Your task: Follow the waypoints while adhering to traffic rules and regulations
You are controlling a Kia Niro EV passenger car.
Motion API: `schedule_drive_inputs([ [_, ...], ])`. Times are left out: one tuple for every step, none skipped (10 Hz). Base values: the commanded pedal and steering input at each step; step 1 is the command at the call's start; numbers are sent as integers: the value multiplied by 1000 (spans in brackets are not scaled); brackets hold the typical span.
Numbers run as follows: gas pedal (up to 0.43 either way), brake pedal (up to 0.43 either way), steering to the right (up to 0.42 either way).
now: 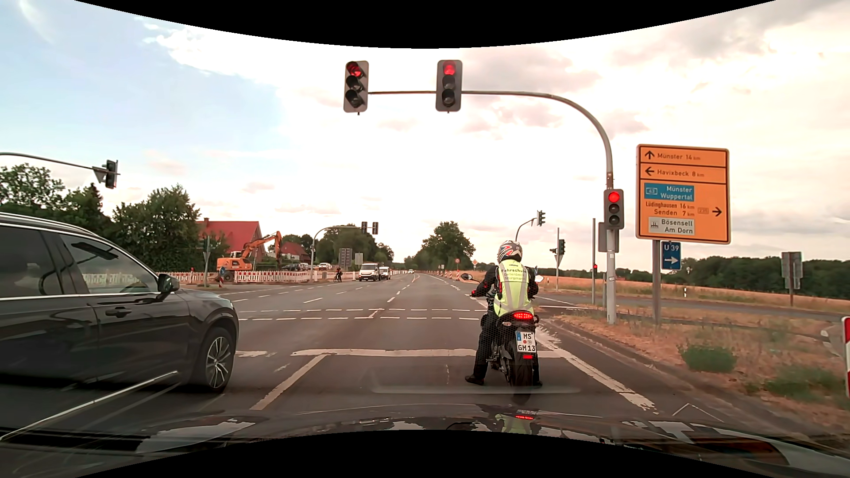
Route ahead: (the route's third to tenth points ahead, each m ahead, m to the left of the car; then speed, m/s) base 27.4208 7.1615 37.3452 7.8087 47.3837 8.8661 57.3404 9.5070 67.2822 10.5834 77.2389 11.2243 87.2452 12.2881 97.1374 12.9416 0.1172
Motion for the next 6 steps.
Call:
schedule_drive_inputs([
  [0, 207, 4],
  [0, 213, 5],
  [0, 238, 5],
  [0, 305, 5],
  [0, 378, 5],
  [0, 433, 5],
])
